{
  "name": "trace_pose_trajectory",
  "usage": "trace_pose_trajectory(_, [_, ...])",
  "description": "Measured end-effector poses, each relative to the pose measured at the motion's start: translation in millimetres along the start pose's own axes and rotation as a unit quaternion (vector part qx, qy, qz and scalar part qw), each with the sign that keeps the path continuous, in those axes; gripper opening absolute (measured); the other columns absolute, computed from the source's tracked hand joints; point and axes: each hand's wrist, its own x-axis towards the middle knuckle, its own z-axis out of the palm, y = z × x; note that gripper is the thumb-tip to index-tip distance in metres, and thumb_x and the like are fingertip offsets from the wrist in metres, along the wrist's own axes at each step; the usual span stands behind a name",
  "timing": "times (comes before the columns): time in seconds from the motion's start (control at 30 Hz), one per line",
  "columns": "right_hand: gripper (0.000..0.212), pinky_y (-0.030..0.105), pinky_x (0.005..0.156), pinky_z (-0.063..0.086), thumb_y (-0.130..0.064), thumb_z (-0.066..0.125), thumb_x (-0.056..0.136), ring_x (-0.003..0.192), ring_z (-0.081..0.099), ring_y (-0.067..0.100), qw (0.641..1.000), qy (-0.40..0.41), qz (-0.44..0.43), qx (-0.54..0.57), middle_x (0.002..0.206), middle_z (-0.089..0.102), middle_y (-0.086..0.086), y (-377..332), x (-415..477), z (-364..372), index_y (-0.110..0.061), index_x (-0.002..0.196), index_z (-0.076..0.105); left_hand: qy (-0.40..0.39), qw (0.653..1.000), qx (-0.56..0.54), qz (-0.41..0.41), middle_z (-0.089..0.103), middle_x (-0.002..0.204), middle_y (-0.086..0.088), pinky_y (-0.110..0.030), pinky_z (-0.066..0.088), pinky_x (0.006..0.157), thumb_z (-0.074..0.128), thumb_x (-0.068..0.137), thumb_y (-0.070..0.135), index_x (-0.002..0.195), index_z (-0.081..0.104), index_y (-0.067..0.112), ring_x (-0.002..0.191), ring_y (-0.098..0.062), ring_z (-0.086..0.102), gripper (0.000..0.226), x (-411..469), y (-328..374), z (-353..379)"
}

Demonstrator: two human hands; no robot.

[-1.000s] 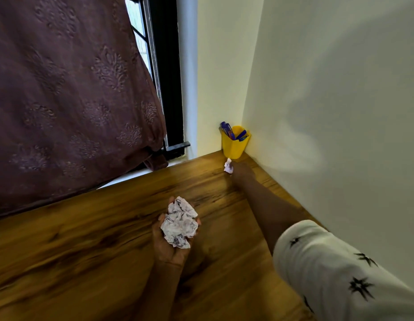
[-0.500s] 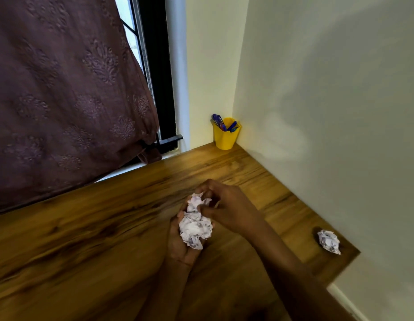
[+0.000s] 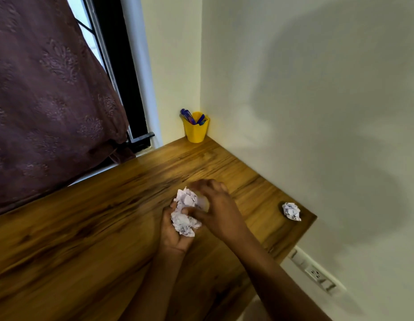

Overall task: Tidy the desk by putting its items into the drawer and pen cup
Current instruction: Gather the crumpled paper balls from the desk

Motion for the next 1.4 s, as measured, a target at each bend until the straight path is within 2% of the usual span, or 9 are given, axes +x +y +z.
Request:
trace_pose_trajectory(0.1, [0.044,0.028,0.087,0.039,-0.036,0.066,0.084,0.115,0.048,0.018,0.99,0.107,0.089,-0.031,0.125,0.056,-0.001,38.5,-8.0,-23.3,-0.024,0.125,0.057,0.131,0.991,-0.011,-0.039,0.052,0.138,-0.011,-0.035,0.029,0.112,0.055,0.091,0.037,0.133,0.054,0.009,0.129,-0.022,0.047,0.051,4.5,-4.1,42.1])
trace_pose_trajectory(0.17, [0.045,0.033,0.092,0.04,-0.028,0.061,0.087,0.119,0.048,0.024,0.969,0.107,0.18,-0.131,0.13,0.053,0.004,80.4,-15.1,-37.1,-0.021,0.13,0.051,0.222,0.975,0.004,-0.034,0.072,0.106,-0.006,-0.037,0.055,0.081,0.093,0.039,0.041,0.096,0.077,0.017,0.094,-0.02,0.07,0.064,3.0,-11.7,57.3])
trace_pose_trajectory(0.3, [0.038,0.042,0.095,0.043,-0.022,0.045,0.093,0.121,0.045,0.031,0.901,0.043,0.338,-0.269,0.131,0.048,0.01,154.0,-39.9,-42.1,-0.017,0.13,0.045,0.268,0.963,0.016,-0.022,0.074,0.093,-0.003,-0.035,0.057,0.067,0.093,0.016,0.042,0.081,0.079,0.02,0.078,-0.019,0.072,0.07,2.5,-32.1,73.2])
trace_pose_trajectory(0.57, [0.032,0.045,0.089,0.043,-0.004,0.039,0.092,0.114,0.047,0.036,0.901,0.137,0.285,-0.298,0.128,0.051,0.016,206.1,-59.8,-45.3,-0.006,0.119,0.055,0.275,0.961,0.018,-0.036,0.074,0.095,-0.004,-0.035,0.057,0.067,0.093,0.017,0.043,0.082,0.079,0.019,0.079,-0.02,0.072,0.071,-4.2,-68.6,82.1])
trace_pose_trajectory(0.7, [0.028,0.035,0.084,0.048,-0.005,0.05,0.089,0.1,0.06,0.032,0.934,0.213,0.285,-0.001,0.111,0.063,0.014,204.5,-74.3,-65.6,-0.01,0.113,0.063,0.22,0.972,-0.031,-0.075,0.071,0.108,-0.006,-0.03,0.054,0.085,0.093,0.044,0.038,0.099,0.076,0.014,0.096,-0.018,0.069,0.062,-10.8,-83.7,94.5])
trace_pose_trajectory(0.9, [0.037,0.016,0.068,0.051,-0.013,0.057,0.074,0.082,0.064,0.011,0.758,0.316,0.235,0.519,0.101,0.068,0.007,80.4,-146.6,-64.2,-0.006,0.11,0.064,0.274,0.957,0.007,-0.096,0.071,0.103,-0.01,-0.039,0.051,0.094,0.084,0.055,0.043,0.096,0.075,0.013,0.094,-0.026,0.069,0.051,-48.4,-127.5,159.1])
trace_pose_trajectory(1.07, [0.031,0.024,0.073,0.055,-0.02,0.051,0.086,0.088,0.068,0.012,0.697,0.383,0.247,0.554,0.1,0.07,0.002,45.4,-225.9,-38.4,-0.008,0.112,0.063,0.149,0.973,-0.019,-0.175,0.06,0.127,-0.016,-0.035,0.05,0.094,0.075,0.07,0.041,0.118,0.066,0.006,0.116,-0.028,0.059,0.06,-102.9,-188.2,177.6])
trace_pose_trajectory(1.2, [0.014,0.044,0.087,0.051,-0.016,0.055,0.091,0.097,0.064,0.031,0.599,0.494,0.329,0.538,0.099,0.068,0.012,73.6,-292.1,-11.5,-0.01,0.098,0.066,0.317,0.882,0.211,-0.279,0.057,0.131,-0.015,-0.039,0.049,0.091,0.054,0.087,0.039,0.123,0.059,0.015,0.108,-0.023,0.061,0.044,-174.7,-248.4,151.3])
trace_pose_trajectory(1.4, [0.014,0.03,0.064,0.056,-0.008,0.053,0.093,0.075,0.069,0.026,0.465,0.54,0.484,0.508,0.076,0.074,0.003,155.9,-390.0,48.1,-0.015,0.093,0.065,0.387,0.822,0.241,-0.34,0.065,0.117,-0.02,-0.049,0.045,0.1,0.074,0.065,0.034,0.116,0.064,0.005,0.109,-0.036,0.062,0.06,-250.5,-340.5,112.8])
